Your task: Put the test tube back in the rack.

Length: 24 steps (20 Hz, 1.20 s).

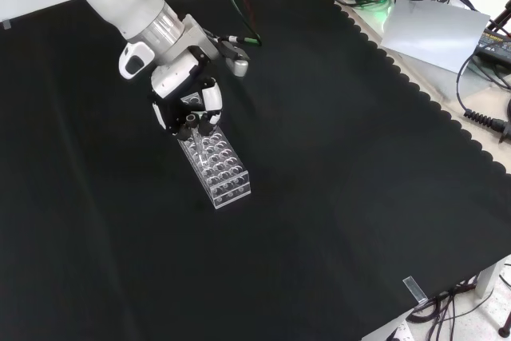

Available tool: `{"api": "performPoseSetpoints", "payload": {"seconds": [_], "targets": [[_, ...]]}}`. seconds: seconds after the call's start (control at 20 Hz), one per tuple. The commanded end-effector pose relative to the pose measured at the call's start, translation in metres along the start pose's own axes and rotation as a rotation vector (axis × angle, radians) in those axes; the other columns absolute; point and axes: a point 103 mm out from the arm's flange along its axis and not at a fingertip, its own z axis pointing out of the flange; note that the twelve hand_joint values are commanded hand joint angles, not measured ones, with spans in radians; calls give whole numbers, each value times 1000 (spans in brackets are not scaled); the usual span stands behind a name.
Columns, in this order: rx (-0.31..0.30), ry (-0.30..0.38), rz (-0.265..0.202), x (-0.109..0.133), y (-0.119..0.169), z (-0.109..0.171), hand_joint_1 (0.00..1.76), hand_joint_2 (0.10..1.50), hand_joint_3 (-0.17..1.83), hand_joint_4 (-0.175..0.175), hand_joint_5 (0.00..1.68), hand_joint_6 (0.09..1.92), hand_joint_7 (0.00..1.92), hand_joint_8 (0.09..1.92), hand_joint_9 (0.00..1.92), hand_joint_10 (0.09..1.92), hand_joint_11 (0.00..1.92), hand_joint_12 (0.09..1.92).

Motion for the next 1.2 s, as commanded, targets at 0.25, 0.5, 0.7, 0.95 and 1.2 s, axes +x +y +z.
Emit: {"api": "performPoseSetpoints", "payload": {"seconds": [0.25, 0.5, 0.7, 0.95, 1.2], "targets": [[28, -4, -1, -3, 17, 17, 1324, 566, 799, -175, 1292, 656, 1347, 663, 1596, 672, 1081, 1031], [38, -4, 4, -6, 19, 19, 1324, 566, 799, -175, 1292, 656, 1347, 663, 1595, 672, 1081, 1031], [50, -1, 9, -13, 21, 26, 1324, 566, 799, -175, 1292, 656, 1347, 663, 1595, 672, 1081, 1031], [59, 1, 9, -14, 21, 29, 1324, 565, 799, -175, 1292, 655, 1347, 663, 1595, 672, 1081, 1031], [65, 1, 9, -14, 21, 33, 1324, 565, 799, -175, 1292, 655, 1347, 663, 1595, 672, 1080, 1031]]}}
